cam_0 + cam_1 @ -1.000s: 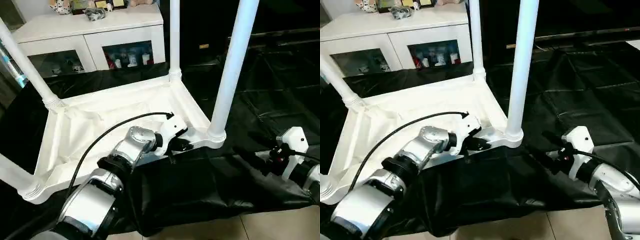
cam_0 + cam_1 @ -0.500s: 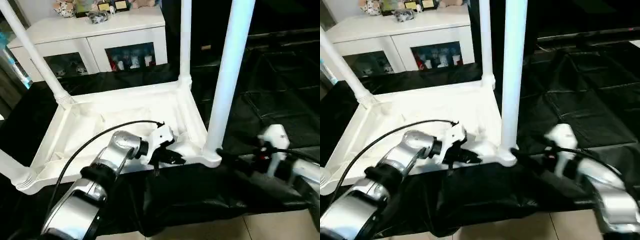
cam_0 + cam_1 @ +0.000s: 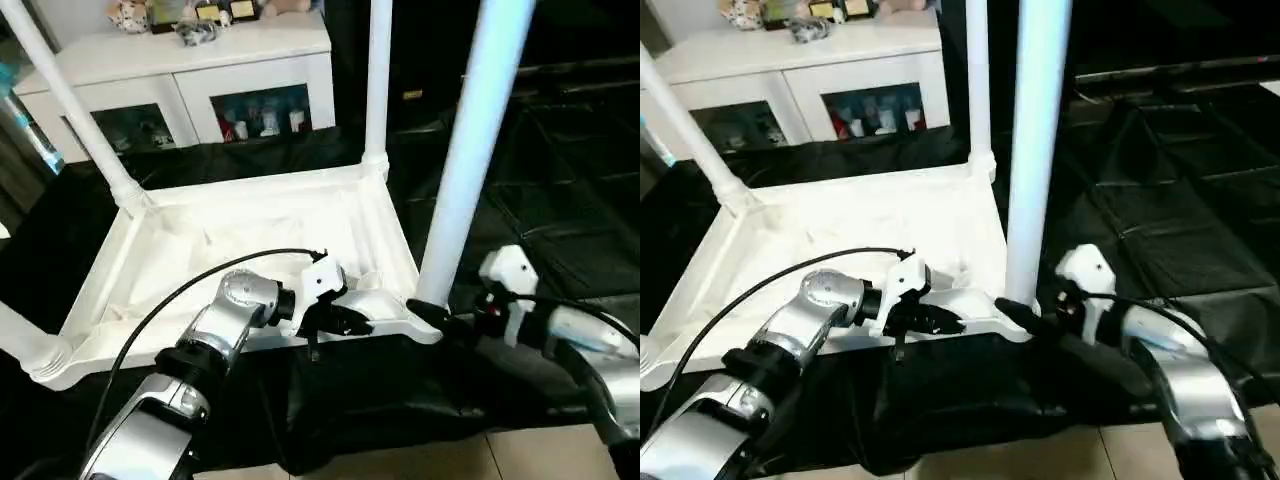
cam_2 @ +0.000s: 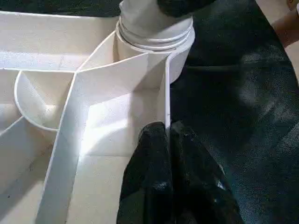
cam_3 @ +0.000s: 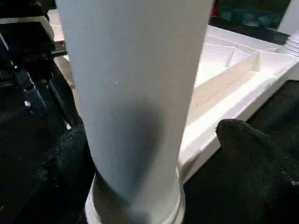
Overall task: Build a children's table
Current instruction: Rotate leg to tighten
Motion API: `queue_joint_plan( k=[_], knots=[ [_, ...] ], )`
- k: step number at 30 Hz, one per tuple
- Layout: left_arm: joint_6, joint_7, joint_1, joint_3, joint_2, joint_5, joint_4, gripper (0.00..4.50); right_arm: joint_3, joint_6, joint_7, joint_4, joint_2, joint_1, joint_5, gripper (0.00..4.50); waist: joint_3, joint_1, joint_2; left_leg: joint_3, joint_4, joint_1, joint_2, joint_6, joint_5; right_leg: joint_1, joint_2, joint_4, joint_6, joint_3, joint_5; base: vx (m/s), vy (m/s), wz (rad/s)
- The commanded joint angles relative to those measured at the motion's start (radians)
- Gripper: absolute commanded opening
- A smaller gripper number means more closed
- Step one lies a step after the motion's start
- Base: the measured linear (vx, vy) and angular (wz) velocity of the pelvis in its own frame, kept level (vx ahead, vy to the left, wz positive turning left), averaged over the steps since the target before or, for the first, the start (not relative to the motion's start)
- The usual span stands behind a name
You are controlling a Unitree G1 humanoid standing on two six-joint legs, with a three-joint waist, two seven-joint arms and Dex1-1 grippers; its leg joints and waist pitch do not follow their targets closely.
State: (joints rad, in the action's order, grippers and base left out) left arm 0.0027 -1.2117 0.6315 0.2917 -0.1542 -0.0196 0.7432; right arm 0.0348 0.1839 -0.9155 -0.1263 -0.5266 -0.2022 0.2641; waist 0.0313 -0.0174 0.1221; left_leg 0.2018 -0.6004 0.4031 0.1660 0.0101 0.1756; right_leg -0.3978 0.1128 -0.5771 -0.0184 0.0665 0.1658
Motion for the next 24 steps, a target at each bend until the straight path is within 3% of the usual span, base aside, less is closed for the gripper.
queue_joint_plan(
  k=[1, 2, 3, 6, 7, 18, 24],
  knots=[
    [-0.017, 0.015, -0.020, -0.010, 0.006, 0.024, 0.002, 0.00, 0.013, -0.014, -0.017, -0.011, 0.001, -0.014, -0.001, 4.01, -0.058, 0.001, -0.054, -0.028, 0.065, -0.016, 0.053, -0.155, 0.233, 0.038, 0.040, 0.076, 0.203, -0.024, 0.348, 0.000, 0.000, 0.00],
    [-0.015, 0.017, -0.020, -0.011, 0.006, 0.024, 0.001, 0.00, 0.014, -0.017, -0.019, -0.016, 0.001, -0.016, -0.001, 4.01, -0.056, 0.002, -0.054, -0.028, 0.067, -0.017, 0.054, -0.150, 0.242, 0.037, 0.039, 0.078, 0.201, -0.024, 0.362, 0.000, 0.000, 0.00],
    [-0.014, 0.018, -0.021, -0.012, 0.006, 0.024, -0.001, 0.00, 0.014, -0.019, -0.023, -0.019, 0.001, -0.017, -0.001, 3.73, -0.056, 0.000, -0.058, -0.028, 0.066, -0.016, 0.053, -0.148, 0.245, 0.037, 0.039, 0.078, 0.199, -0.024, 0.368, 0.000, 0.000, 0.00],
    [-0.012, 0.026, -0.023, -0.014, 0.005, 0.021, -0.006, 0.00, 0.022, -0.023, -0.047, -0.030, 0.002, -0.022, 0.000, 3.66, -0.055, 0.000, -0.058, -0.029, 0.068, -0.018, 0.054, -0.138, 0.261, 0.036, 0.040, 0.079, 0.194, -0.025, 0.394, 0.000, 0.000, 0.00],
    [-0.012, 0.030, -0.024, -0.014, 0.004, 0.020, -0.008, 0.00, 0.025, -0.028, -0.051, -0.035, 0.002, -0.024, -0.001, 3.58, -0.055, -0.001, -0.062, -0.028, 0.067, -0.018, 0.054, -0.136, 0.268, 0.035, 0.040, 0.081, 0.193, -0.025, 0.401, 0.000, 0.000, 0.00],
    [-0.001, 0.077, -0.025, -0.025, 0.010, 0.014, -0.010, 0.00, 0.041, -0.030, -0.055, -0.054, 0.028, -0.019, -0.003, 2.62, -0.055, -0.001, -0.063, -0.029, 0.069, -0.017, 0.054, -0.131, 0.268, 0.033, 0.040, 0.081, 0.188, -0.026, 0.411, 0.000, 0.000, 0.00],
    [0.054, 0.266, 0.022, -0.058, 0.065, -0.015, 0.022, 0.00, 0.021, -0.012, 0.180, -0.174, 0.164, -0.039, -0.060, 2.10, -0.051, -0.011, -0.063, -0.031, 0.073, -0.022, 0.052, -0.094, 0.313, 0.024, 0.037, 0.087, 0.176, -0.024, 0.470, 0.000, 0.000, 0.00]
  ],
)
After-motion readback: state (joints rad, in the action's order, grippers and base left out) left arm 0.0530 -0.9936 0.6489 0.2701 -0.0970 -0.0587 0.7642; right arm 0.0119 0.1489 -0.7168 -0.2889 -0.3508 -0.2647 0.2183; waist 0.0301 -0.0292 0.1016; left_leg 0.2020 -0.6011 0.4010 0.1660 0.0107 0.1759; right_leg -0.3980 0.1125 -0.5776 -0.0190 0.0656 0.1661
